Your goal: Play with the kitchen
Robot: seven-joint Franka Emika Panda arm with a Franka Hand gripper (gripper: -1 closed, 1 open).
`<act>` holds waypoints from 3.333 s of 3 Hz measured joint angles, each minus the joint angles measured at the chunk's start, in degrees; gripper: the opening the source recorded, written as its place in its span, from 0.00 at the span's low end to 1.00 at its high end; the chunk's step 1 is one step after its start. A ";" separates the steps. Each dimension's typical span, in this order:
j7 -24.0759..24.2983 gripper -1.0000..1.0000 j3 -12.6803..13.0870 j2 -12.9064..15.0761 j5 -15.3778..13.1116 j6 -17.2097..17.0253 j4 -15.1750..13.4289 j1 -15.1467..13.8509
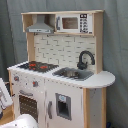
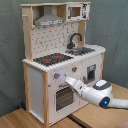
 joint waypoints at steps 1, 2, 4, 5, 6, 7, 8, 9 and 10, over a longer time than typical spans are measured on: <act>4.46 1.00 0.84 -0.02 0.00 -0.69 -2.90 2.64; 8.75 1.00 0.98 -0.10 0.00 -0.81 -5.83 5.24; 18.65 1.00 1.02 -0.68 -0.02 -0.64 -11.81 9.86; 24.35 1.00 1.28 -1.38 -0.89 0.15 -13.86 9.95; 30.28 1.00 2.02 -1.60 -2.61 0.98 -14.73 9.06; 36.22 1.00 2.65 -1.80 -5.19 1.57 -14.73 7.57; 41.80 1.00 2.91 -2.14 -7.83 2.87 -14.69 5.71; 46.94 1.00 2.98 -2.17 -10.63 4.00 -14.00 3.34; 51.13 1.00 3.15 -2.17 -12.30 5.03 -12.24 0.23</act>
